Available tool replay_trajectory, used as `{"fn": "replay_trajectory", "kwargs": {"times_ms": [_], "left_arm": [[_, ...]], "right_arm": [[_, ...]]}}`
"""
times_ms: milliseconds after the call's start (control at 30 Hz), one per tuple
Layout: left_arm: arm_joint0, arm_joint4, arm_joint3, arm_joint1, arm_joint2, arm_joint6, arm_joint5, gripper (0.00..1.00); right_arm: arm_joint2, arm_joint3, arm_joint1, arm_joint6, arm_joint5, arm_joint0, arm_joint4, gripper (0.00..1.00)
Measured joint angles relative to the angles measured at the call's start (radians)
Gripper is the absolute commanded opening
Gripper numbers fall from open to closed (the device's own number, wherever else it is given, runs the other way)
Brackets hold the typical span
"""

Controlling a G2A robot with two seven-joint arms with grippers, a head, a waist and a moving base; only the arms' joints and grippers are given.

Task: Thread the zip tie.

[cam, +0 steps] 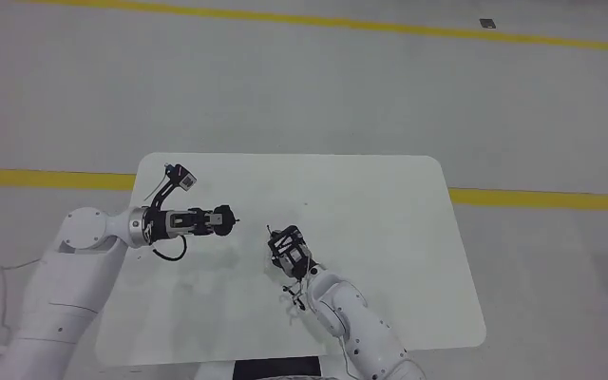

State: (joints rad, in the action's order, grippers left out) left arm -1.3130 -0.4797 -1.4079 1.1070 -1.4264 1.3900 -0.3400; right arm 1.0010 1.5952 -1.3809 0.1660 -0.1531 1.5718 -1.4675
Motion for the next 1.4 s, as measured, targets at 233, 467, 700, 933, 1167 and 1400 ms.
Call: {"fn": "replay_trajectory", "kwargs": {"times_ms": [233, 467, 700, 933, 1167, 1400], "left_arm": [[0.000, 0.000, 0.000, 0.000, 0.000, 0.000, 0.000, 0.00], [0.000, 0.000, 0.000, 0.000, 0.000, 0.000, 0.000, 0.00], [0.000, 0.000, 0.000, 0.000, 0.000, 0.000, 0.000, 0.00], [0.000, 0.000, 0.000, 0.000, 0.000, 0.000, 0.000, 0.00], [0.000, 0.000, 0.000, 0.000, 0.000, 0.000, 0.000, 0.00], [0.000, 0.000, 0.000, 0.000, 0.000, 0.000, 0.000, 0.00]], "right_arm": [[-0.007, -0.010, 0.003, 0.013, 0.019, -0.005, -0.009, 0.00], [-0.017, -0.020, 0.004, 0.028, 0.028, -0.014, -0.013, 0.00], [-0.026, -0.029, 0.004, 0.040, 0.038, -0.022, -0.016, 0.00], [-0.045, -0.045, 0.002, 0.053, 0.061, -0.037, -0.043, 0.00], [-0.074, -0.072, -0.002, 0.081, 0.083, -0.058, -0.089, 0.00], [-0.115, -0.104, -0.005, 0.139, 0.112, -0.095, -0.103, 0.00]]}}
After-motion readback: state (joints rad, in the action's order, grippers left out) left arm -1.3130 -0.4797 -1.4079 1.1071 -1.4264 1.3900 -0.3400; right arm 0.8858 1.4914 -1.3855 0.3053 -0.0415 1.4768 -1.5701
